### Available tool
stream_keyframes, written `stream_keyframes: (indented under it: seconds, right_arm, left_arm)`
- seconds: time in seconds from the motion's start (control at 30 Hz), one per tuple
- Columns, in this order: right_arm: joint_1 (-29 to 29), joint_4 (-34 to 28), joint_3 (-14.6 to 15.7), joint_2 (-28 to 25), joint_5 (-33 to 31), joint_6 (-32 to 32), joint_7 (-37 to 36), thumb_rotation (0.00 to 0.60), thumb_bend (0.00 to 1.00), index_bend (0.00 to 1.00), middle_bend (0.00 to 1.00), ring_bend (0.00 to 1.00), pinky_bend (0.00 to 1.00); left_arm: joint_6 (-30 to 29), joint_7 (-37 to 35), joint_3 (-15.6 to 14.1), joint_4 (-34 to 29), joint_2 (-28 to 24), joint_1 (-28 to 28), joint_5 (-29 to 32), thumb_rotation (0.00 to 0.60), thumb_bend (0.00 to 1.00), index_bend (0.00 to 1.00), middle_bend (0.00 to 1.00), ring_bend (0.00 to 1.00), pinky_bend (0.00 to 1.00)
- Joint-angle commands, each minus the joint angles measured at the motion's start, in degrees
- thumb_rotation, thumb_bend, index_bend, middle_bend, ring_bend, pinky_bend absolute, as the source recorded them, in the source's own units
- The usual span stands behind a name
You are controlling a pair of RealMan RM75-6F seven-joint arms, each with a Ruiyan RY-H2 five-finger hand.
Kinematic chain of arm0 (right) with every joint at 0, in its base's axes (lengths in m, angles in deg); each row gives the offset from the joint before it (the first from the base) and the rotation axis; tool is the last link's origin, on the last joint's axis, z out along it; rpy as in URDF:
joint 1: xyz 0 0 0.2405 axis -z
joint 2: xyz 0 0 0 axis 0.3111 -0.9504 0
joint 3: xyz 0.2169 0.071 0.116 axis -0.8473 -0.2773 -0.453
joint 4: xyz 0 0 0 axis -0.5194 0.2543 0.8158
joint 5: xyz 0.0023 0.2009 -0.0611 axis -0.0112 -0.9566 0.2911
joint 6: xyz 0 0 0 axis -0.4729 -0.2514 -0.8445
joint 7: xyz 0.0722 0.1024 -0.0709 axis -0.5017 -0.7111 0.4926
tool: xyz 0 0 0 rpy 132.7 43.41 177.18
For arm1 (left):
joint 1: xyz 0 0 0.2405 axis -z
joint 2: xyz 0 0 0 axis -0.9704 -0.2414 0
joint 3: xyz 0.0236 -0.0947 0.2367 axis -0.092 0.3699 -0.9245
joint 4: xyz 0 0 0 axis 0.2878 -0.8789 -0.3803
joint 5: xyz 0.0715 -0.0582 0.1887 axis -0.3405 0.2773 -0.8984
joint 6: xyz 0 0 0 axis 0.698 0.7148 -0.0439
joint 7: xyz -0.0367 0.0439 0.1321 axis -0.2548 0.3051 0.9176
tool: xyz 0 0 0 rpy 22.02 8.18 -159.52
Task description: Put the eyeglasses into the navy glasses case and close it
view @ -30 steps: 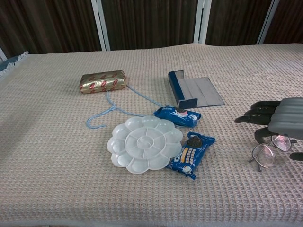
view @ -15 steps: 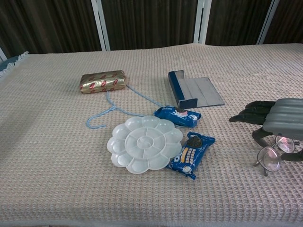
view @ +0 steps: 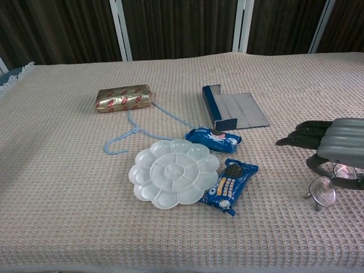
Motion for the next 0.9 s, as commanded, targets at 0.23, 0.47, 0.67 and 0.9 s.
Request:
stream_keyframes:
  seconds: [0.23, 0.47, 0.67, 0.9]
  right_arm:
    - [0.29, 0.13, -0.63, -0.25, -0.02, -1.33, 0.33, 0.6, 0.63, 0.74, 0.07, 0.0, 0.04]
    - [-0.98, 1.44, -3.86, -0.41, -0.95, -2.46, 2.6, 0.6, 0.63, 0.74, 0.08, 0.0, 0.04]
    - [-3.21, 5.98, -6.97, 0.94, -1.38, -2.53, 6.44, 0.6, 0.63, 0.74, 0.08, 0.0, 0.04]
    - [-6.81, 11.97, -10.26, 4.2, -3.76, 0.6, 10.05, 0.6, 0.63, 0.73, 0.09, 0.0, 0.05]
  left_arm:
    - [-0.11, -0.1, -0.04, 0.06, -0.01, -0.08, -0.06, 0.6, 0.43, 0.0, 0.0, 0.0, 0.11]
    - [0.22, 0.41, 0.0, -0.03, 0.16, 0.04, 0.13, 0.6, 0.43, 0.0, 0.0, 0.0, 0.12]
    - [0.64, 0.81, 0.07, -0.11, 0.25, 0.16, 0.48, 0.6, 0.43, 0.0, 0.0, 0.0, 0.12]
    - [1.28, 1.16, 0.12, -0.23, 0.32, 0.41, 0.81, 0.6, 0.43, 0.0, 0.0, 0.0, 0.12]
